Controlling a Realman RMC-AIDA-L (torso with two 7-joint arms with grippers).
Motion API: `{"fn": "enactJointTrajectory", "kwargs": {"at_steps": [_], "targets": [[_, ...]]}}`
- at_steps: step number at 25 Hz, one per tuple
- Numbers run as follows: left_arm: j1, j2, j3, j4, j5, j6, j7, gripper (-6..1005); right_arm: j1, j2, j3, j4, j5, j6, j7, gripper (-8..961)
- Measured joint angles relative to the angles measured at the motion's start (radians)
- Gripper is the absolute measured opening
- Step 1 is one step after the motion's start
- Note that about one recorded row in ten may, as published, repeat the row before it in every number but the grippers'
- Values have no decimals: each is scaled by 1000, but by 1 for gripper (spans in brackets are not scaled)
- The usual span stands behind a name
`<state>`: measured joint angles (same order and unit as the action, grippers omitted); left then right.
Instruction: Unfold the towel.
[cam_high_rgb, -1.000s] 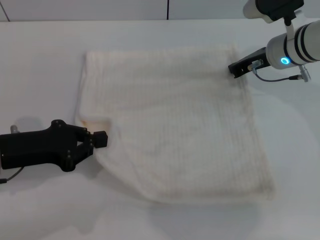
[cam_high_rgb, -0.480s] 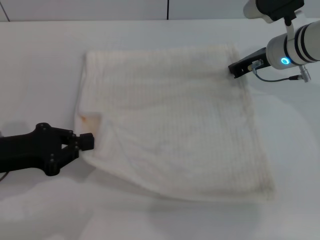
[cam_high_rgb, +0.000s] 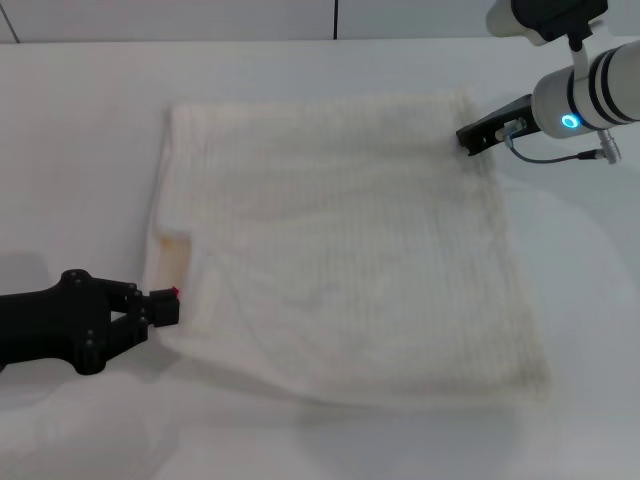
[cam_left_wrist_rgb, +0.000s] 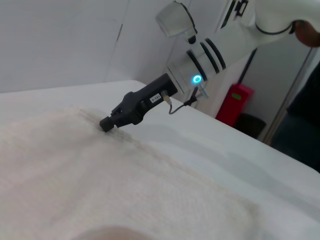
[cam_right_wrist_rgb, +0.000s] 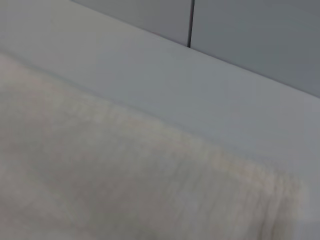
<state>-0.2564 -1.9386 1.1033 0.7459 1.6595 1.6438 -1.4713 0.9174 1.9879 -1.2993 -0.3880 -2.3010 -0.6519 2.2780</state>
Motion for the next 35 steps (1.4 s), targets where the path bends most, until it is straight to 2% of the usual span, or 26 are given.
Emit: {"fn": "enactJointTrajectory", "kwargs": {"at_steps": [2,6,14,17,19,20,21,22,23,24,25,26,27,28,29,30,31,32,33,34,35], "targets": [[-2,-1,-13,-9,2,2,-5,37,1,0,0,0,0,0,0,-1],[0,2,-62,-30,5,10,-22,235,2,0,0,0,0,0,0,-1],[10,2,-131,-30,5,33,-15,384,-3,-1,0,-6,0,-1,0,-1],[15,-13,-204,-27,5,34,9,440,-20,2,5,-34,6,-2,0,-1],[15,-15,-214,-27,5,34,12,507,-56,11,19,-97,8,-2,0,-1],[22,-37,-291,-30,4,28,51,541,-119,32,47,-215,10,-3,-1,-1],[22,-37,-291,-30,4,28,51,575,-119,32,47,-215,10,-3,-1,-1],[29,-58,-361,-33,3,24,90,609,-194,62,68,-345,14,8,-10,-1],[29,-58,-361,-33,3,24,90,642,-194,62,68,-345,14,8,-10,-1],[33,-77,-416,-38,2,23,127,676,-234,77,71,-410,24,31,-20,-1],[38,-110,-535,-59,-5,23,205,813,-301,92,48,-497,75,86,-48,-1],[37,-121,-617,-107,-19,29,270,813,-334,94,21,-528,132,128,-76,-1],[37,-121,-617,-107,-19,29,270,813,-361,93,-11,-544,216,174,-123,-1],[35,-124,-674,-163,-39,37,327,813,-384,92,-37,-558,289,209,-166,-1],[35,-124,-674,-163,-39,37,327,813,-384,92,-37,-558,289,209,-166,-1],[32,-118,-767,-300,-94,51,447,813,-414,91,-60,-565,497,263,-317,-1],[34,-119,-795,-334,-113,55,493,813,-414,91,-60,-565,497,263,-317,-1],[36,-120,-810,-350,-124,59,520,813,-419,91,-55,-550,673,268,-473,-1],[39,-122,-825,-367,-138,65,553,813,-419,91,-55,-550,673,268,-473,-1],[39,-122,-825,-367,-138,65,553,813,-418,90,-50,-540,740,259,-536,-1],[44,-123,-835,-398,-163,80,605,813,-413,89,-30,-513,872,216,-683,-1]]}}
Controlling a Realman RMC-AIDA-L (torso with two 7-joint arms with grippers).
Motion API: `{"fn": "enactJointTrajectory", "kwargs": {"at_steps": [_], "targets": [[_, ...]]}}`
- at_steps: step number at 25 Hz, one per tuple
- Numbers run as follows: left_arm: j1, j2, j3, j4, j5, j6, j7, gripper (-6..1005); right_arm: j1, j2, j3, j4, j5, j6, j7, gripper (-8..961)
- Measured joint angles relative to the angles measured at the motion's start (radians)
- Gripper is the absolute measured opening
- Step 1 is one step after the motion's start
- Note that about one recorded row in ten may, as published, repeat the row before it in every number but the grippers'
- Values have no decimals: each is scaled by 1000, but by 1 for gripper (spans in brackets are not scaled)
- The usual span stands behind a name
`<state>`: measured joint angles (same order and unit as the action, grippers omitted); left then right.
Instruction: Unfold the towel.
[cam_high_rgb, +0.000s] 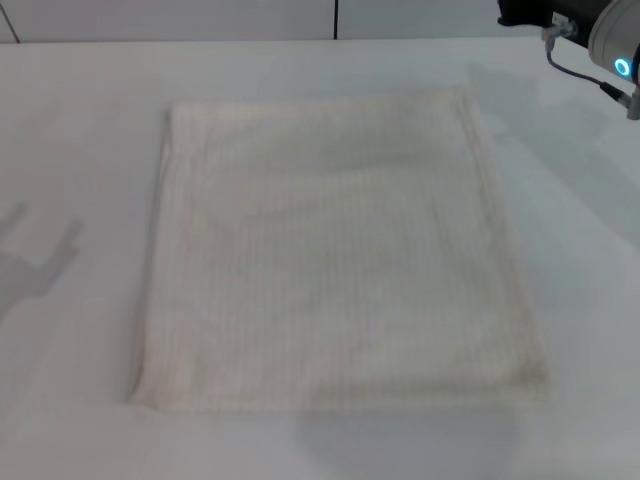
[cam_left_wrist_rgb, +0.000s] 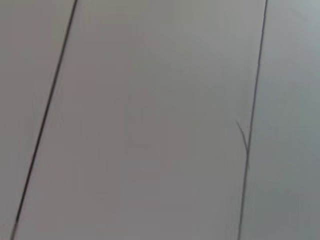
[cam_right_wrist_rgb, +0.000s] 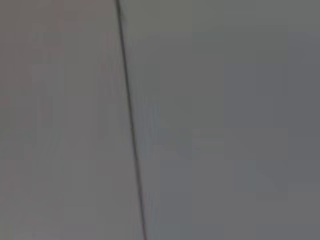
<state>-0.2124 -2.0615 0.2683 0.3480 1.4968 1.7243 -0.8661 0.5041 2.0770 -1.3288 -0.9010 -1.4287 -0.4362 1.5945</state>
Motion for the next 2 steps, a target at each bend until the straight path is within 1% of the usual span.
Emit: {"fn": "enactJointTrajectory", "kwargs": {"at_steps": [1,2], "targets": [[0,0,0,0,0,0,0,813,3,0,15,16,65,-31,-79,-1],[1,0,0,-10,-8,5,15,813,3,0,15,16,65,-31,-79,-1]]}}
